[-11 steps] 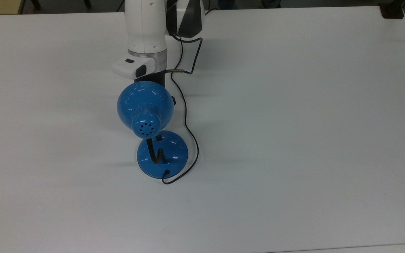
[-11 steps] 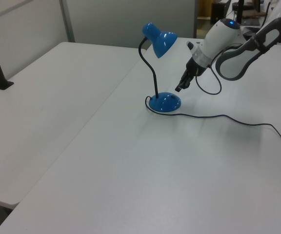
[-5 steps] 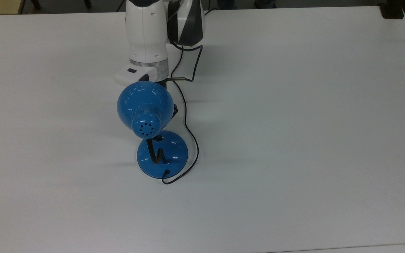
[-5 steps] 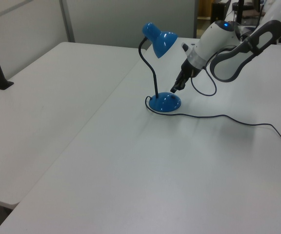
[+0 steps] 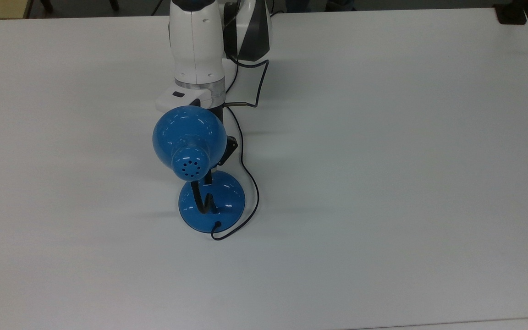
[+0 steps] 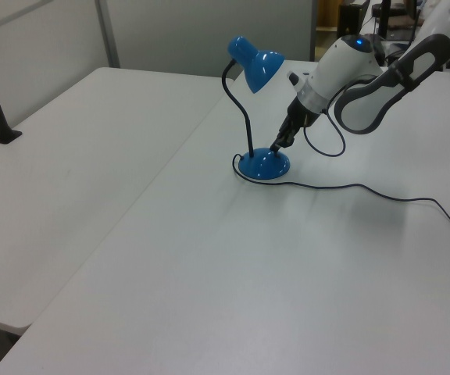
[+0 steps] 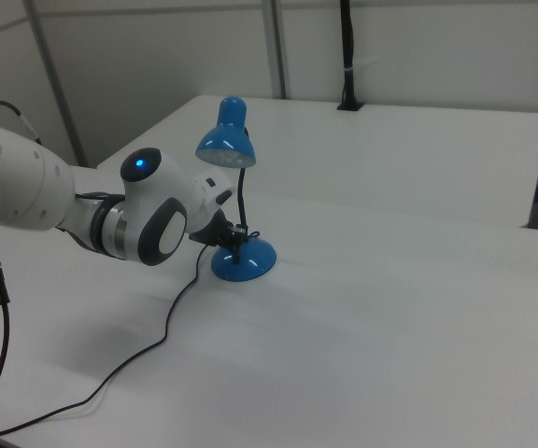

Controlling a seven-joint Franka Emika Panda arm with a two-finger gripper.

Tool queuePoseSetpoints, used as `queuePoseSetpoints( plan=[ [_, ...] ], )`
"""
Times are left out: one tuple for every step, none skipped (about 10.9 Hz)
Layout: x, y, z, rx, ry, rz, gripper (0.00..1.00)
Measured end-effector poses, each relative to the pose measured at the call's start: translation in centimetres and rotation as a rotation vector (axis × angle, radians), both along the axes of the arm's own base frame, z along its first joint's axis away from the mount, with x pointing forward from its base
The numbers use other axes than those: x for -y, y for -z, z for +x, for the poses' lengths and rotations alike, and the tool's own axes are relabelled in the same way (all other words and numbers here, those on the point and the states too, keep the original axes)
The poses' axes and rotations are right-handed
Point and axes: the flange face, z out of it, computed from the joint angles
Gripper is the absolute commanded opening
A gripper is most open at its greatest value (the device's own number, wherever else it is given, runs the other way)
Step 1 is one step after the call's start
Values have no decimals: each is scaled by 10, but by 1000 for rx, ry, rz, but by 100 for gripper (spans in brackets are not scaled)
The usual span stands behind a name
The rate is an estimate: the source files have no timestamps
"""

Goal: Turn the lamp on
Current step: 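Press down on the base switch with the gripper tip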

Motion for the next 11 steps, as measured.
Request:
queuePoseSetpoints(
  plan=[
    [0,0,0,1,0,0,0],
    [0,-1,0,2,0,0,0],
    [0,-1,1,2,0,0,0],
    [0,-1,1,-2,0,0,0],
    [0,0,0,-10,1,0,0],
    [0,0,0,-20,1,-1,0],
    [0,0,0,-23,1,-1,0],
    [0,0,0,-24,1,-1,0],
    [0,0,0,-24,2,0,0],
    [0,1,0,-26,2,0,0],
    [0,1,0,-25,2,0,0]
  ],
)
